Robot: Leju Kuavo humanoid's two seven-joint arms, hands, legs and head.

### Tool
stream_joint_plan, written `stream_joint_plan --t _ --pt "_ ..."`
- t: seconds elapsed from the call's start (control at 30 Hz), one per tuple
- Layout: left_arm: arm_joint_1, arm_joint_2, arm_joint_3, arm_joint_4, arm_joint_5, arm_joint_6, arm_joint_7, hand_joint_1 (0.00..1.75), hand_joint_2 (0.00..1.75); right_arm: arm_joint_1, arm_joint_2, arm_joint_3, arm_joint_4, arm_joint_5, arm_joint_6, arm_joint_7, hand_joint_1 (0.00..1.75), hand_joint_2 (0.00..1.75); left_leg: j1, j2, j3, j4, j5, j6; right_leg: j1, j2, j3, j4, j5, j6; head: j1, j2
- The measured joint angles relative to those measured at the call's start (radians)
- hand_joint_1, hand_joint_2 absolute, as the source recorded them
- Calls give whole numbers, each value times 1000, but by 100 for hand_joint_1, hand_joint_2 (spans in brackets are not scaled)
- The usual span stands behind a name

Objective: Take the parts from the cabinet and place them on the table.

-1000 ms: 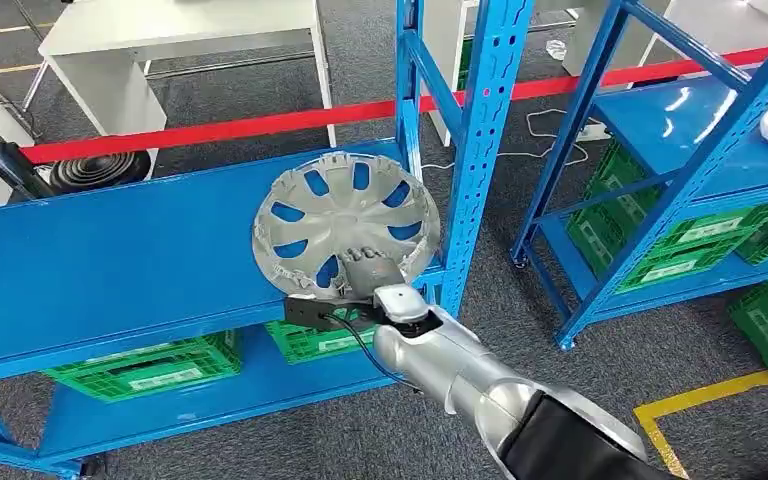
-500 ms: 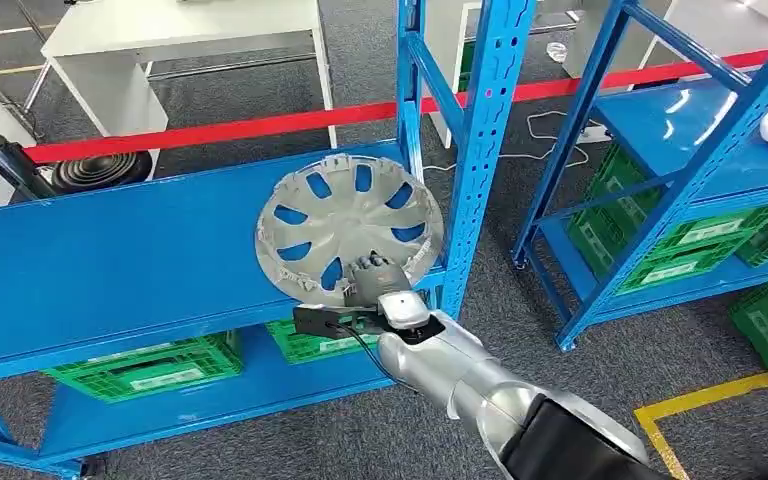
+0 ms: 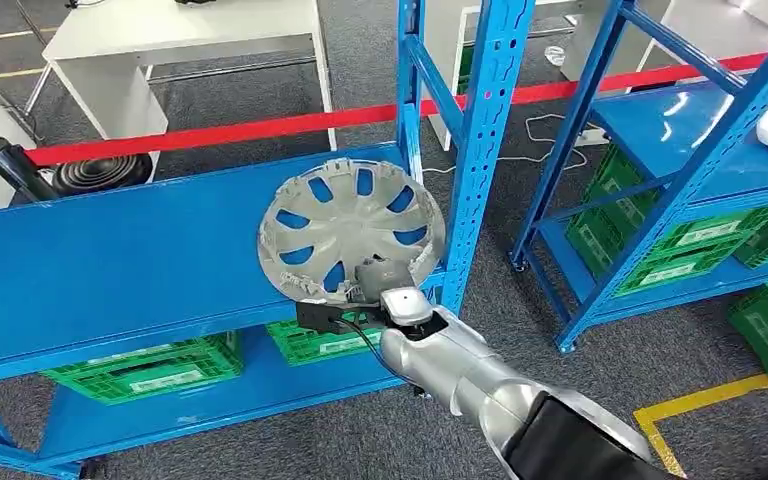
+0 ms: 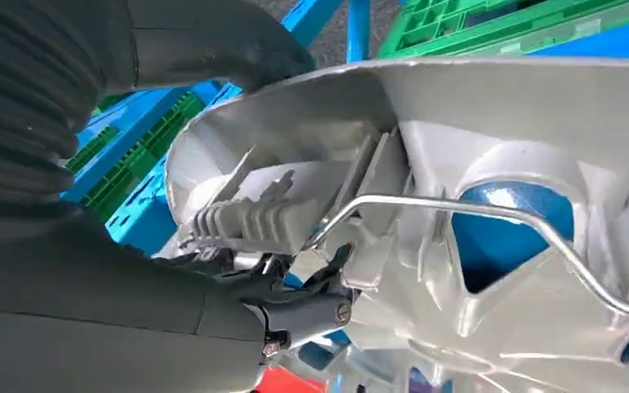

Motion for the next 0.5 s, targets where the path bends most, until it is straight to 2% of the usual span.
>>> stream_joint_plan --t 0.5 --pt "0 0 17 0 0 2 -2 0 0 2 -8 0 0 -27 -26 -13 175 175 0 0 3 0 -1 1 0 -1 4 -1 0 0 0 0"
